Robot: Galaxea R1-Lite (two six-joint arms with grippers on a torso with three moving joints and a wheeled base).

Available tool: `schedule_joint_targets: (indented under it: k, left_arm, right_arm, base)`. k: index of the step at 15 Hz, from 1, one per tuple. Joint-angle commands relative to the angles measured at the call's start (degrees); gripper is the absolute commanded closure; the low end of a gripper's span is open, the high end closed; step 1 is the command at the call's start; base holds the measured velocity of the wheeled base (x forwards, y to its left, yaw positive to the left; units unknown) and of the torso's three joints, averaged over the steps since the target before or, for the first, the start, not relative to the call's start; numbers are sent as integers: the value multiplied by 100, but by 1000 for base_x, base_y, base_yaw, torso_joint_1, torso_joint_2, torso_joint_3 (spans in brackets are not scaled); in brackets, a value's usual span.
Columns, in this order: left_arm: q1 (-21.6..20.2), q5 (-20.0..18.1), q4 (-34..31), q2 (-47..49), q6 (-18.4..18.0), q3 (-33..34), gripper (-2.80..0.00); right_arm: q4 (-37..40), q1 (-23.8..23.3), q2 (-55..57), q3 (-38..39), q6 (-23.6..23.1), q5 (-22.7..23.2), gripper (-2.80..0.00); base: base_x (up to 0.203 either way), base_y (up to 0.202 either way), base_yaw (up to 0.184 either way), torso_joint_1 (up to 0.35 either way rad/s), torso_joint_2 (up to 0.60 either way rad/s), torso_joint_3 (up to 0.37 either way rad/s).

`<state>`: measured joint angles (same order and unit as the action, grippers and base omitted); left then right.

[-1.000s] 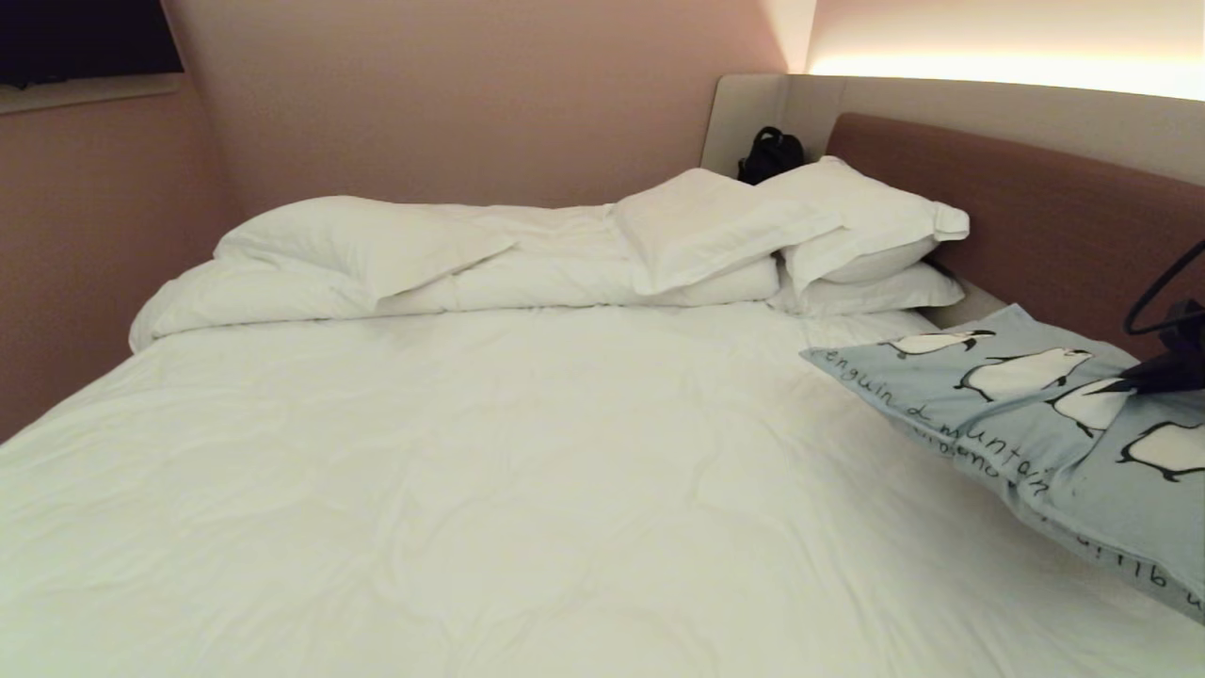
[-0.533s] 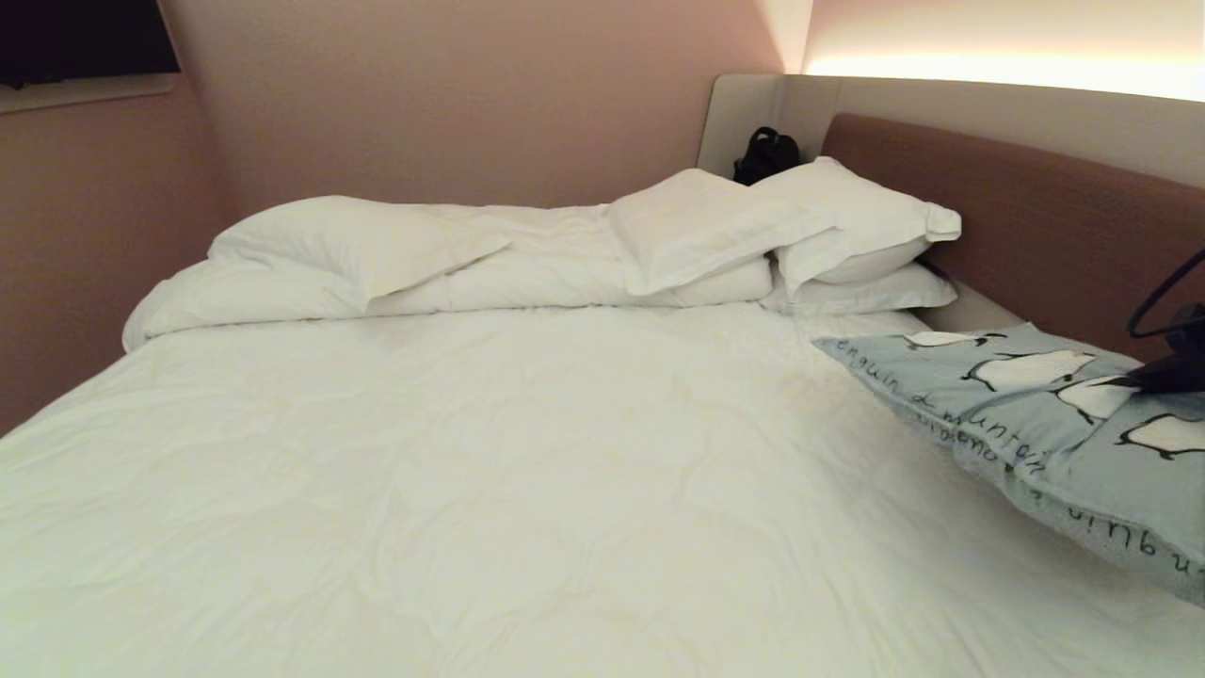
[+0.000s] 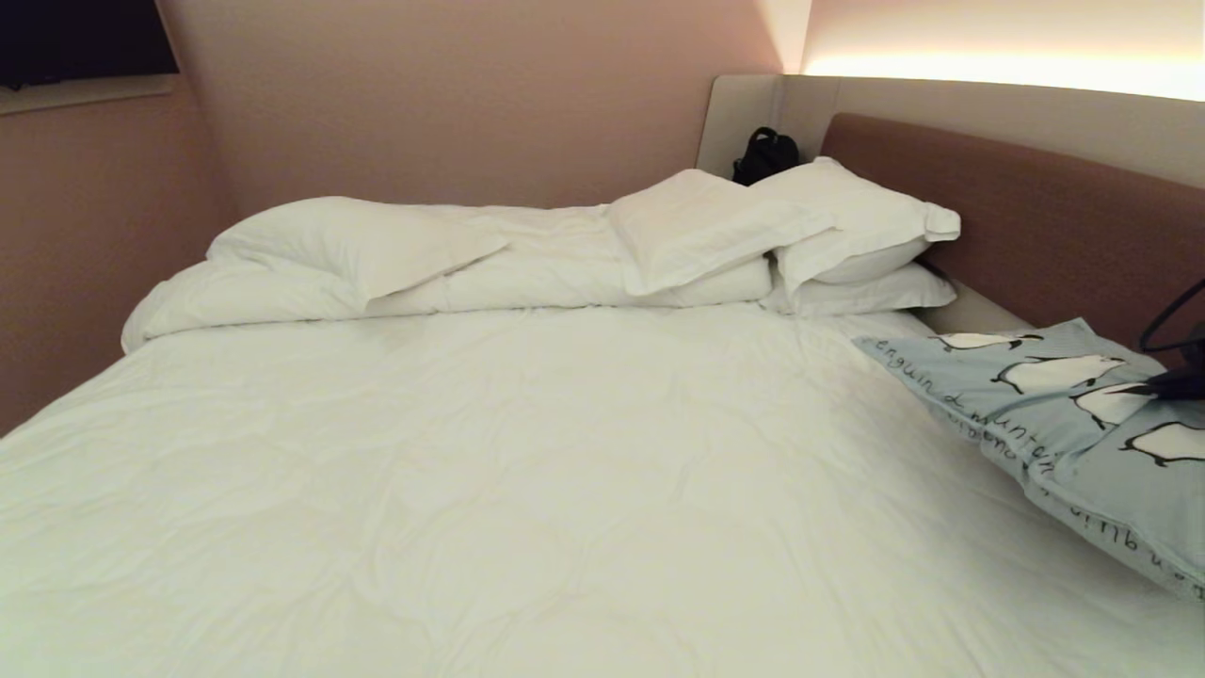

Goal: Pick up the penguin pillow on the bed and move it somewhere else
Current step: Place the pillow at the bedside

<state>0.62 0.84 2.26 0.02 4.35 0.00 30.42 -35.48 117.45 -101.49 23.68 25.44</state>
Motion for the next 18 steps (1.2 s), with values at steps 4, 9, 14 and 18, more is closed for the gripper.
schedule_joint_targets:
  k: [4,9,14,18]
  left_arm:
    - [-1,4,3,-2,4,0,0]
    - [-1,4,3,-2,4,0,0]
    - [-1,4,3,-2,4,0,0]
    - [-1,4,3,-2,4,0,0]
  right_arm:
    - [-544,-99,470,-14,15,13,0]
    - [-987,-195,904,-76,17,28,0]
    - [-1135,-241,1104,-152,14,260,0]
    - [-1098,-338,1379,-86,-74,321,0]
  base:
    - [0,0,0,0,0,0]
    - [0,0,0,0,0,0]
    - [0,0,0,0,0,0]
    - [0,0,0,0,0,0]
